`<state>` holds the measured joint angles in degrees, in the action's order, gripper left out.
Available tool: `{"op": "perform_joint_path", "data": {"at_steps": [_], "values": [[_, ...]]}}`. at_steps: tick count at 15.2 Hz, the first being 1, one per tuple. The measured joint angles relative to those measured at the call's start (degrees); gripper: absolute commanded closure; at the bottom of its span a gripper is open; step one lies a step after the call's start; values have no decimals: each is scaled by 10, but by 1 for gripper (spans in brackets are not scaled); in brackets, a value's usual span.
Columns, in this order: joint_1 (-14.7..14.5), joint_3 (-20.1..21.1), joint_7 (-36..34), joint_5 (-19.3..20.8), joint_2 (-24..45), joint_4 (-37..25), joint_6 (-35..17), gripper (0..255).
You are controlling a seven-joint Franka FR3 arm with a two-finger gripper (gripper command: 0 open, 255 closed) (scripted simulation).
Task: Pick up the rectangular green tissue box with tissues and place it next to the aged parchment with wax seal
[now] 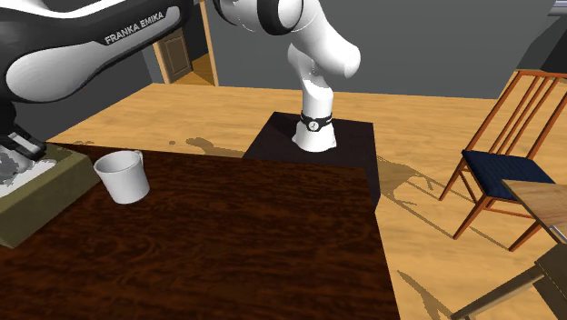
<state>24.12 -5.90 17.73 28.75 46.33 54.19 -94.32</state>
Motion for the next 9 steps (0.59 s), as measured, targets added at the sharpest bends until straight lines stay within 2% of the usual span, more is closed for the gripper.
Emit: {"op": "perform_joint_path", "data": {"at_steps": [9], "values": [[2,1,-24,3,7,43,-43,255]]}}
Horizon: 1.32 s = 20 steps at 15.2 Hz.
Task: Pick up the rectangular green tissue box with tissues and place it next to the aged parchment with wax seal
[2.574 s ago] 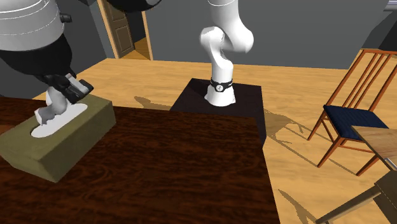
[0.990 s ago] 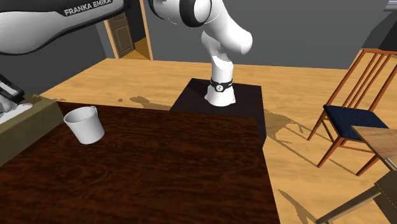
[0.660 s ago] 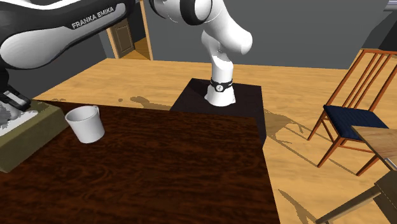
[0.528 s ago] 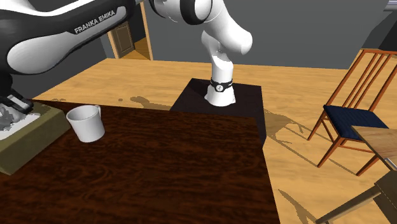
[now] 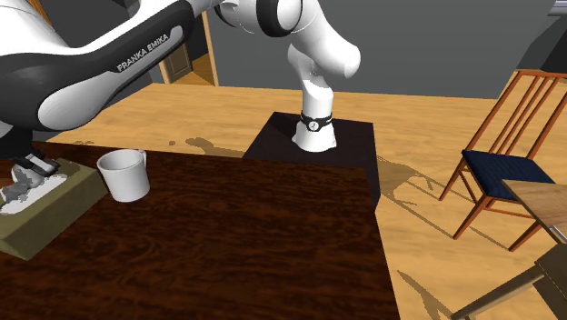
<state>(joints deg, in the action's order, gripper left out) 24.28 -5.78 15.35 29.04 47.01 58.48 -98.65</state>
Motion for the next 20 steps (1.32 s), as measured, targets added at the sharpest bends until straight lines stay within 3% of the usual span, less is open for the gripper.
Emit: {"op": "perform_joint_path", "data": {"at_steps": [5,6,12,16,20], "values": [[0,0,-1,0,0,2,-2,255],[0,0,-1,0,0,2,-2,0],[0,0,-1,0,0,2,-2,0],[-16,2,10,-5,16,-69,55,0],[-19,2,16,-6,19,-89,73,0]]}}
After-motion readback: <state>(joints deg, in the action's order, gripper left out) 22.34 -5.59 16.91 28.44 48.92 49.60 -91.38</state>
